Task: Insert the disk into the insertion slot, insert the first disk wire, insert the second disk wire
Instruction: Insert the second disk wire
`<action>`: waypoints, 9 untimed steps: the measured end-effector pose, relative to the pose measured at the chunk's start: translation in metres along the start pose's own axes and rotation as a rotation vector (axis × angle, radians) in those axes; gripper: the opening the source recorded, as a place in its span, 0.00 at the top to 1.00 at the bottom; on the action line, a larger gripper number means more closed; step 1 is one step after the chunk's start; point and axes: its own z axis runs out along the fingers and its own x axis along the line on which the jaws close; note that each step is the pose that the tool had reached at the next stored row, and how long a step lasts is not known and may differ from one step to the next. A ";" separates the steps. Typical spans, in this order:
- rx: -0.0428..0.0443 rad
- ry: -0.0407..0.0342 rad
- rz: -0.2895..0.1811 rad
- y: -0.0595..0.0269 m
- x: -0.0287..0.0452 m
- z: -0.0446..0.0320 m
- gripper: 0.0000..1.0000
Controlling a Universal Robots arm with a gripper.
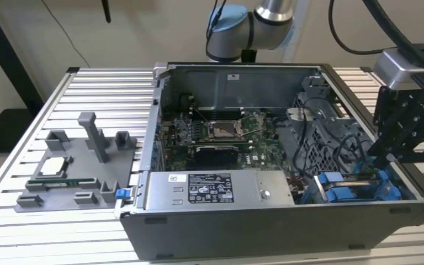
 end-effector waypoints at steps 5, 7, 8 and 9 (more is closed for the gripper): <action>0.0000 -0.0001 0.000 0.0000 -0.0002 -0.0012 0.00; 0.0000 0.0001 0.000 -0.0004 -0.0011 -0.0013 0.00; -0.0001 0.0000 0.000 -0.0009 -0.0018 -0.0011 0.00; 0.0000 -0.0001 0.000 -0.0015 -0.0027 -0.0010 0.00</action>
